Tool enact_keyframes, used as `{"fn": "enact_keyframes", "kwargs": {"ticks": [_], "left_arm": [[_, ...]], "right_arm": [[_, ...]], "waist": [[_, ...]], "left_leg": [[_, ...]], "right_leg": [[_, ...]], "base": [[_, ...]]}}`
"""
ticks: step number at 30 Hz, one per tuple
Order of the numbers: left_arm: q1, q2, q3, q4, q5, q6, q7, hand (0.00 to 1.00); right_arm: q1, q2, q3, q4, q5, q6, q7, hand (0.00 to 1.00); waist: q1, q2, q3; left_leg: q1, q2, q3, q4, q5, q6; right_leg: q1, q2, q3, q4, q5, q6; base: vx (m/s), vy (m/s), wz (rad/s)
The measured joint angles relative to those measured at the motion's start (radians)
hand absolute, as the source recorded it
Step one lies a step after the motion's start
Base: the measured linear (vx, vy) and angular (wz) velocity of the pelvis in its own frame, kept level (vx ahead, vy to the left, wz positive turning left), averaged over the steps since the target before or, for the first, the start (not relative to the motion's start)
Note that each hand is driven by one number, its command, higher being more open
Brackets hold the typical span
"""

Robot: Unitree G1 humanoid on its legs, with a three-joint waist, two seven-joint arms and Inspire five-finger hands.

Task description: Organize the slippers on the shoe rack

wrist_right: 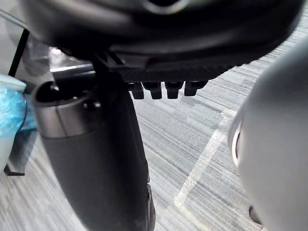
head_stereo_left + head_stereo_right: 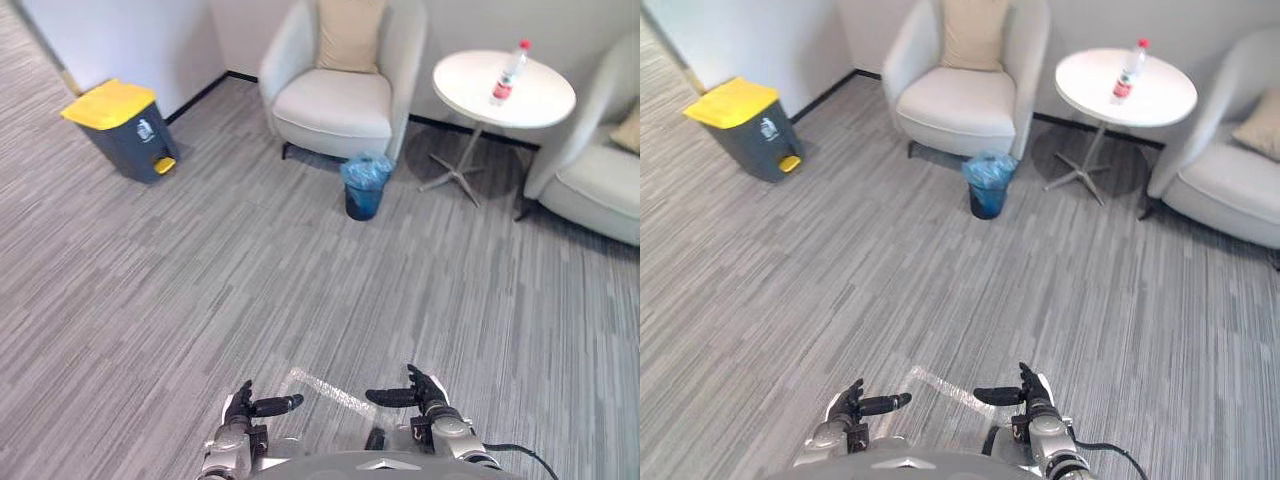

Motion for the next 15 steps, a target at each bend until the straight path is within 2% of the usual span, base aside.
{"fn": "enact_keyframes", "kwargs": {"ticks": [3, 5, 7, 8, 10, 12, 13, 14, 15], "left_arm": [[0.002, -0.003, 0.002, -0.001, 0.000, 0.000, -0.001, 1.00], [-0.001, -0.003, 0.004, -0.013, 0.000, 0.000, -0.003, 1.00], [-0.001, -0.005, 0.011, -0.030, -0.001, -0.001, -0.003, 1.00], [-0.001, -0.013, 0.023, -0.032, -0.002, -0.003, -0.003, 1.00], [-0.001, -0.015, 0.022, -0.035, -0.002, -0.002, -0.003, 1.00], [-0.001, -0.014, 0.021, -0.052, -0.003, -0.003, 0.000, 1.00], [0.000, -0.016, 0.020, -0.053, -0.003, -0.004, 0.000, 1.00], [0.001, -0.025, 0.018, -0.048, -0.005, -0.003, 0.000, 1.00], [-0.001, -0.023, 0.017, -0.045, -0.004, -0.002, 0.000, 1.00]], "right_arm": [[0.014, 0.000, -0.035, 0.010, 0.027, 0.000, -0.007, 1.00], [0.015, -0.005, -0.034, 0.017, 0.027, -0.001, -0.009, 1.00], [0.016, -0.010, -0.032, 0.017, 0.027, -0.001, -0.010, 1.00], [0.014, -0.007, -0.032, 0.017, 0.028, -0.001, -0.010, 1.00], [0.012, -0.013, -0.036, 0.015, 0.028, -0.001, -0.014, 1.00], [0.014, -0.012, -0.055, 0.015, 0.030, 0.000, -0.018, 1.00], [0.014, -0.012, -0.067, 0.014, 0.030, 0.000, -0.021, 1.00], [0.014, -0.025, -0.073, 0.013, 0.037, 0.001, -0.022, 1.00], [0.014, -0.021, -0.071, 0.013, 0.038, 0.000, -0.022, 1.00]], "waist": [[0.001, 0.004, -0.003], [0.009, 0.006, 0.001], [0.026, 0.015, 0.007], [0.036, 0.017, 0.013], [0.036, 0.028, 0.016], [0.037, 0.021, 0.027], [0.038, 0.029, 0.029], [0.034, 0.050, 0.024], [0.034, 0.040, 0.023]], "left_leg": [[-0.010, 0.016, -0.015, 0.035, -0.001, -0.003], [-0.073, 0.042, -0.013, 0.184, -0.018, -0.031], [-0.134, 0.067, -0.001, 0.345, -0.021, -0.035], [-0.175, 0.074, -0.014, 0.423, -0.044, -0.025], [-0.185, 0.050, -0.086, 0.358, -0.109, -0.018], [-0.228, 0.011, -0.210, 0.246, -0.109, -0.020], [-0.230, 0.009, -0.252, 0.176, -0.078, -0.038], [-0.219, 0.021, -0.241, 0.156, 0.019, -0.014], [-0.210, 0.015, -0.227, 0.155, 0.017, -0.018]], "right_leg": [[0.051, 0.028, -0.008, -0.092, 0.034, -0.005], [0.094, 0.053, 0.002, -0.185, 0.078, -0.009], [0.111, 0.069, 0.044, -0.218, 0.093, -0.018], [0.111, 0.073, 0.081, -0.217, 0.089, -0.029], [0.111, 0.073, 0.135, -0.212, 0.090, -0.030], [0.107, 0.058, 0.200, -0.197, 0.085, -0.021], [0.102, 0.060, 0.218, -0.180, 0.077, -0.008], [0.097, 0.076, 0.241, -0.154, 0.067, 0.013], [0.100, 0.066, 0.253, -0.150, 0.064, 0.020]], "base": [[-0.01, -0.025, 0.09], [-0.07, -0.021, -0.16], [-0.05, 0.011, -0.58], [-0.01, 0.049, -0.77], [0.00, 0.065, -0.88], [0.01, 0.104, -0.92], [0.03, 0.144, -0.81], [0.07, 0.176, -0.60], [0.11, 0.187, -0.50]]}}
